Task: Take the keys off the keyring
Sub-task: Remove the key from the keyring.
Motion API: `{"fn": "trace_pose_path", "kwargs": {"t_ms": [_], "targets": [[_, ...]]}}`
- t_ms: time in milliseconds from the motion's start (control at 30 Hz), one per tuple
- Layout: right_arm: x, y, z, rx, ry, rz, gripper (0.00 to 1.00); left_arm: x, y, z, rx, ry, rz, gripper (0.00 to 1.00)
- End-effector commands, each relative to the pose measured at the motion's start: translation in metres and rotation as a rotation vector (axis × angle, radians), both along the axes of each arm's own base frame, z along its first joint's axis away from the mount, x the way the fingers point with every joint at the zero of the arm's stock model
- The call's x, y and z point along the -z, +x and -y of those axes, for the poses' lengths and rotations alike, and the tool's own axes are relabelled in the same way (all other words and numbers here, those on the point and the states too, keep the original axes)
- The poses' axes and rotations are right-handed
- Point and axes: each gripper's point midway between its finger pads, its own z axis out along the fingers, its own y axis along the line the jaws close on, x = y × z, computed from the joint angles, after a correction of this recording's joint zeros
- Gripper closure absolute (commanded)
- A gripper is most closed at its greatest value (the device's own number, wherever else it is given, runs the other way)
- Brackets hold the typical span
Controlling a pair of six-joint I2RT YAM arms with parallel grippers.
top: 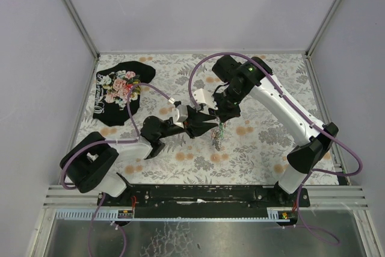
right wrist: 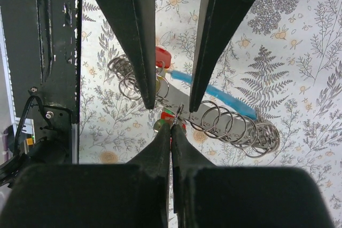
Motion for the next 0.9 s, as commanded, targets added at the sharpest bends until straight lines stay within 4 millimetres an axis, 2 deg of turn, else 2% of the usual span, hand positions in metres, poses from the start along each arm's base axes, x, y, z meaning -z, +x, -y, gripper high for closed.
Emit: {"fn": "trace_pose_path", "kwargs": {"t_ms": [0,200,367,533,733,867], "targets": [[-0.0173,-0.0054,-0.0082,-0.033,0.058,0.022,1.0,-0.0208,0.0008,0.0016,-0.005,-0.065,0.061,0.71],[-0.0202,-0.006,-0.0096,-0.035,0.069,0.024,1.0,-0.0162,0.0025,0.0039,-0.001,-0.054,0.055,0.72],[-0.019,-0.0067,-0.0102,-0.035,0.069,0.016,1.0,-0.0149,0.0012,0.007,0.021,-0.048,0.051,0.77],[-0.0183,-0.0073,-0.0104,-0.037,0.07,0.013,1.0,-0.0149,0.0015,0.008,0.027,-0.048,0.048,0.78],[-0.0183,-0.0081,-0.0116,-0.039,0.074,0.008,1.0,-0.0146,-0.0023,0.0105,0.053,-0.041,0.049,0.89],[-0.019,-0.0085,-0.0116,-0.039,0.076,0.008,1.0,-0.0123,-0.0029,0.0113,0.059,-0.032,0.047,0.91]]}}
